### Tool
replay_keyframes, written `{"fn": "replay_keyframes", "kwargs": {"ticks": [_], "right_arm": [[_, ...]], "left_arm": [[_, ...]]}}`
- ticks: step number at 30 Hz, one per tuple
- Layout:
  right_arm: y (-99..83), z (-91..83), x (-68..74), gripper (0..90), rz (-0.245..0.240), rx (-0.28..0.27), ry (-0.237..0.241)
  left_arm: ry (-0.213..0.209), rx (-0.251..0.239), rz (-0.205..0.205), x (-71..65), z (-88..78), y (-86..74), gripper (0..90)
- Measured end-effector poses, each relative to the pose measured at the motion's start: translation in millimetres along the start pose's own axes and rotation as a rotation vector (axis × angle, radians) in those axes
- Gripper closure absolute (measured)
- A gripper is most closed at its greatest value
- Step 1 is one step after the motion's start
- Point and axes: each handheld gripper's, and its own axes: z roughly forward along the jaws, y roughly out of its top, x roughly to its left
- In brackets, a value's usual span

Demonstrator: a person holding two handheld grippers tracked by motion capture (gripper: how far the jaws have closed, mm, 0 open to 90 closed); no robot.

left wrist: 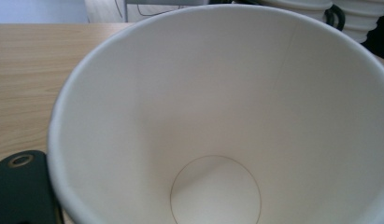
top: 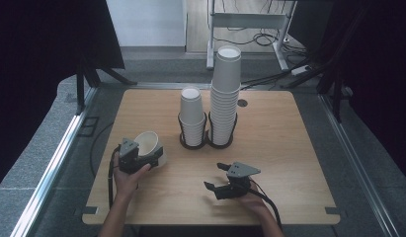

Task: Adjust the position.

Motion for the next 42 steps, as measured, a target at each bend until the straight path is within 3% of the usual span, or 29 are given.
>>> {"fn": "replay_keyframes", "kwargs": {"ticks": [4, 12, 19, 42], "right_arm": [[0.0, 0.0, 0.1, 15.5, -0.001, -0.002, 0.001], [0.8, -1.3, 0.2, 15.5, 0.003, -0.014, 0.003], [0.8, -1.0, 0.4, 15.5, 0.000, -0.012, 0.005], [0.8, -1.3, 0.6, 15.6, -0.002, -0.012, 0.007]], "left_arm": [[0.005, 0.007, 0.002, 0.3, 0.9, -0.6, 12.8], [0.057, 0.023, 0.020, -0.4, 3.5, -2.0, 12.6], [0.097, 0.041, 0.061, -5.2, 7.9, -4.2, 12.3], [0.123, 0.075, 0.069, -3.9, 15.8, -11.0, 11.5]]}}
